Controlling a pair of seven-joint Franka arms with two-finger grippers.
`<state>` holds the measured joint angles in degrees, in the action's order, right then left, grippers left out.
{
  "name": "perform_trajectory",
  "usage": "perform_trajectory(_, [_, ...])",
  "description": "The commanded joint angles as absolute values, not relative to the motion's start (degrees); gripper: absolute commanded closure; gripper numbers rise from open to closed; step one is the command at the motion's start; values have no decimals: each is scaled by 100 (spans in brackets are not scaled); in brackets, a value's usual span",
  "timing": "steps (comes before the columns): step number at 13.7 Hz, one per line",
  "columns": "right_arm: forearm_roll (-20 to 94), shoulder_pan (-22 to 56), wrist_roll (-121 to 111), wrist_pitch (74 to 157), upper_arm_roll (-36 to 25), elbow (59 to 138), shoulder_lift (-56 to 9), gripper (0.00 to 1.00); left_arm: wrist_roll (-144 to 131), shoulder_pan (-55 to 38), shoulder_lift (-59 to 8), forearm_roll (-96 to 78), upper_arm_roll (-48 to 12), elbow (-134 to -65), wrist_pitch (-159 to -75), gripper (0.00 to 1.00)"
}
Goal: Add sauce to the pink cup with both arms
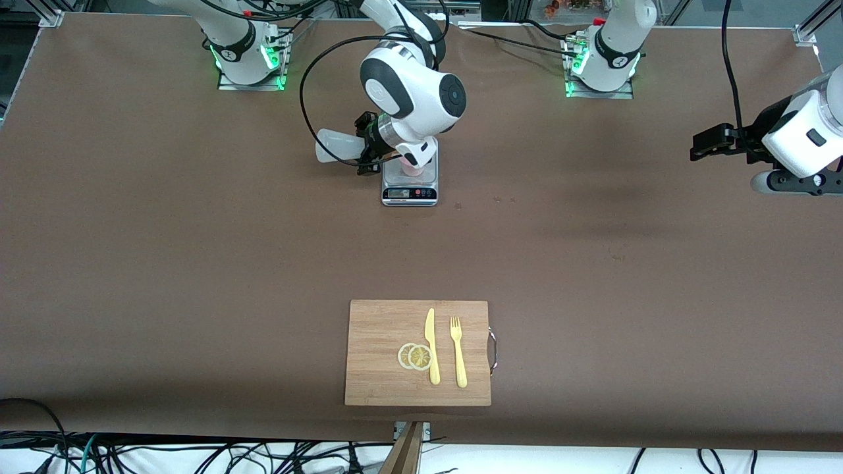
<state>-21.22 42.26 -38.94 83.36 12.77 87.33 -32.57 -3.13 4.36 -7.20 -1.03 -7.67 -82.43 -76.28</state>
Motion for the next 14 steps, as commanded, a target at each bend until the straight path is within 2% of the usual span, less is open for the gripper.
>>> perform_trajectory(1, [-2328, 4271, -3771, 8147, 1336, 8534, -3392, 100, -211, 439, -773, -97, -782, -8121, -7611, 0])
perform_trajectory(14, [-2443, 4368, -3788, 7972, 1345, 8271, -3542, 100, -211, 431, -773, -97, -782, -8112, -7611, 0])
